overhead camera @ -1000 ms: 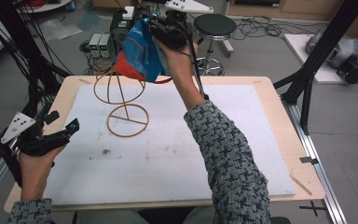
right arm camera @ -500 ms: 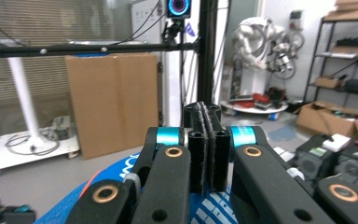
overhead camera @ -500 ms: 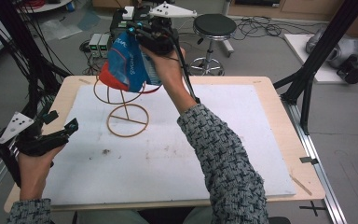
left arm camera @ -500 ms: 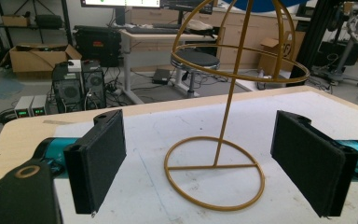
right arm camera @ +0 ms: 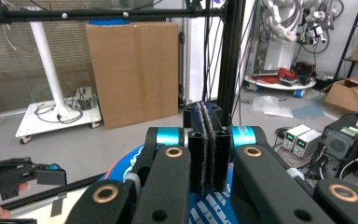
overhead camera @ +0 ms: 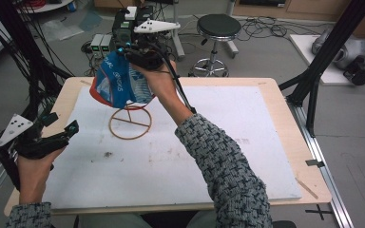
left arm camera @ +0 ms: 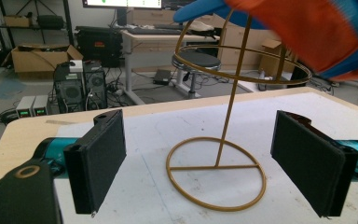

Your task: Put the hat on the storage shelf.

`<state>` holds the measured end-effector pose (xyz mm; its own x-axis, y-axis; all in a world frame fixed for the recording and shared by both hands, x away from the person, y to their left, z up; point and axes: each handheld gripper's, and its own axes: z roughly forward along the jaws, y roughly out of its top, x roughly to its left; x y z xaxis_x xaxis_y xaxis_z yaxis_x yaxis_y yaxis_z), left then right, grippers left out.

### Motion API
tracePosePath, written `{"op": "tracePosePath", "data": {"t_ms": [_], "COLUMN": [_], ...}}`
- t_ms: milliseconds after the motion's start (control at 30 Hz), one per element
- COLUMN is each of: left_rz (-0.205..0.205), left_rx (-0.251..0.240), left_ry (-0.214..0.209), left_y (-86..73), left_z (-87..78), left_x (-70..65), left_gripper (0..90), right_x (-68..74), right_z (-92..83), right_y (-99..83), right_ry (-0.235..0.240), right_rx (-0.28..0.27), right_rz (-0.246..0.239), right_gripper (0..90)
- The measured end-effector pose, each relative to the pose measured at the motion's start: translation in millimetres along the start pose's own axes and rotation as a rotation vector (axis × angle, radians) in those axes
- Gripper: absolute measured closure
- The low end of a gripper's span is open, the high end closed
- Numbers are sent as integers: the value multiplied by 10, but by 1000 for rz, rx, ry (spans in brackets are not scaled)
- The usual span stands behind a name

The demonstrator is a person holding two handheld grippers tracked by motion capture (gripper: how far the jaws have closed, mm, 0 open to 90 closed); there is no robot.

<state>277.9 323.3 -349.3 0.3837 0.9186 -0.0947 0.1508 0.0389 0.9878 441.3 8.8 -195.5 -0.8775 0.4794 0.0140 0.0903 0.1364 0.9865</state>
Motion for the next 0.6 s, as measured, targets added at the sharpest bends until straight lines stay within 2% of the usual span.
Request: {"op": "tracePosePath", "data": {"t_ms": [600], "left_rz": [1], "left_rx": [4], "left_ry": [-5], "left_y": [-9], "left_z": [15], "left_x": [-4], "left_gripper": [181], "right_x": [60], "right_z": [259], "right_y": [-170], "right_ry": [10], "right_rx": [49], "right_rz": [12], "right_gripper": [893]}}
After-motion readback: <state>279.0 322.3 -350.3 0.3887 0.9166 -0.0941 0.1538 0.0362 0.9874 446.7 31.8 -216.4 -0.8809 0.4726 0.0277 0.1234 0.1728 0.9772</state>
